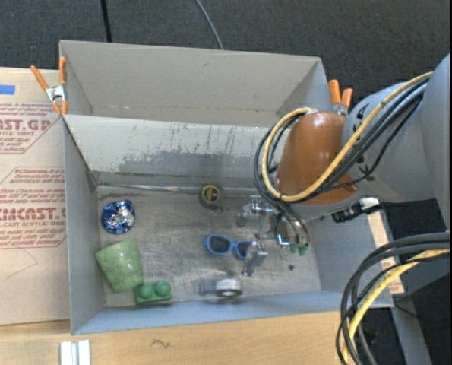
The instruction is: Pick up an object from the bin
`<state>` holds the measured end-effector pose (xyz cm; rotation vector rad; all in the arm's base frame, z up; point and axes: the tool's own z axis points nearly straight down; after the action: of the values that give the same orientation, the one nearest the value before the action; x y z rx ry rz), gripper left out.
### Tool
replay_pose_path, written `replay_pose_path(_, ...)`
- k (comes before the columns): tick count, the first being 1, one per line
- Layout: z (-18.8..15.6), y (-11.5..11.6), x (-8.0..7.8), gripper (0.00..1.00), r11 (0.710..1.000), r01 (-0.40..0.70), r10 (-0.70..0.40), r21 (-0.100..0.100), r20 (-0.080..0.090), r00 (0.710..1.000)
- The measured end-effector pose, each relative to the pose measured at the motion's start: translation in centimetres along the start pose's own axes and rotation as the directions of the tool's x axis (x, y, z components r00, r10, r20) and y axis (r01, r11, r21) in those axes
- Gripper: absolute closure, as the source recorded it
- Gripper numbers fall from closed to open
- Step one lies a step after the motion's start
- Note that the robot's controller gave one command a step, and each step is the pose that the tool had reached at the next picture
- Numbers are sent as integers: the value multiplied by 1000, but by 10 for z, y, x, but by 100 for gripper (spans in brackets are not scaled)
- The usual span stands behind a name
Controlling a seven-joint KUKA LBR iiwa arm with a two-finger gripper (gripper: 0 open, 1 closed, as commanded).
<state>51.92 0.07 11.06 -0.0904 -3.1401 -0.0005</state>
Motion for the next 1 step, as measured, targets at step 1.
replay_pose_path(1,41,0,3,0,999,-35,35,-2,8,999)
